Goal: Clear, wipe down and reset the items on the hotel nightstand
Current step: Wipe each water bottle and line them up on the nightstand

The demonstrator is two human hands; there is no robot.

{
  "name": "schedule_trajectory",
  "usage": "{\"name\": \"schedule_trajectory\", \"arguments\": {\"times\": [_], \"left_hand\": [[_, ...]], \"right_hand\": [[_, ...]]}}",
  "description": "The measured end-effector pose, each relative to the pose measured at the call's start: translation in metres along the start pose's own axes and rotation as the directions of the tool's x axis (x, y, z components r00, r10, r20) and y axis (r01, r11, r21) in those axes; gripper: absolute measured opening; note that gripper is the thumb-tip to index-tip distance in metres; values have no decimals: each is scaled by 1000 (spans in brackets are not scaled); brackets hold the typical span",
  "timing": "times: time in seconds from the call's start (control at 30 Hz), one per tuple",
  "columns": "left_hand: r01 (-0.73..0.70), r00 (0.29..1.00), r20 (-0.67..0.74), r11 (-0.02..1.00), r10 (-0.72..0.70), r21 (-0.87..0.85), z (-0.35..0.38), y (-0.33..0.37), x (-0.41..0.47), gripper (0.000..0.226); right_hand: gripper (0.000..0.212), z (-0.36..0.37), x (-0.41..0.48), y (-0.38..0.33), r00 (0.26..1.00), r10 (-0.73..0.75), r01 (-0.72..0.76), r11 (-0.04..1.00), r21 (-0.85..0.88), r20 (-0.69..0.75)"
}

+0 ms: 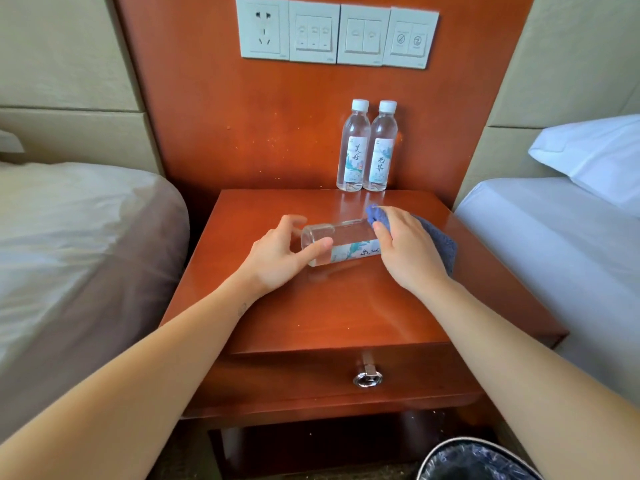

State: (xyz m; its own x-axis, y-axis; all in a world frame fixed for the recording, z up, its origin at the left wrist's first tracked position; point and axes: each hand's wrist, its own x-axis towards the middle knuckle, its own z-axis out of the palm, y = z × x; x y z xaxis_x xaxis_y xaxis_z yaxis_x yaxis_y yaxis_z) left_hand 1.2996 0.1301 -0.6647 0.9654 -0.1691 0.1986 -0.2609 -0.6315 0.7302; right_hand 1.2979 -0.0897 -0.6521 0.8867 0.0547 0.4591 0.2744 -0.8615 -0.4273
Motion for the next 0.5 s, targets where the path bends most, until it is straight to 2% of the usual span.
{"name": "schedule_trajectory", "arguments": {"times": [0.1, 0.17, 0.27, 0.4, 0.5], "left_hand": [[-20, 999, 32, 998, 18, 59, -2, 2, -1, 75], [-42, 998, 49, 998, 40, 44, -3, 0, 0, 68], [-86, 996, 37, 996, 85, 18, -4, -1, -1, 70], [-128, 991, 29, 990, 130, -67, -3, -3, -3, 60], [-128, 990, 43, 988, 132, -91, -4, -4, -3, 69]], "right_hand": [[35, -2, -4, 6, 1000, 9, -9, 1000, 8, -11], [31, -1, -9, -1, 996, 14, -11, 999, 38, -87], [31, 15, -15, -37, 967, -179, 184, 983, 11, -180], [40, 34, -21, -68, 944, -325, 327, 945, 29, -62], [43, 16, -16, -33, 960, -278, 279, 960, 0, -28]]}}
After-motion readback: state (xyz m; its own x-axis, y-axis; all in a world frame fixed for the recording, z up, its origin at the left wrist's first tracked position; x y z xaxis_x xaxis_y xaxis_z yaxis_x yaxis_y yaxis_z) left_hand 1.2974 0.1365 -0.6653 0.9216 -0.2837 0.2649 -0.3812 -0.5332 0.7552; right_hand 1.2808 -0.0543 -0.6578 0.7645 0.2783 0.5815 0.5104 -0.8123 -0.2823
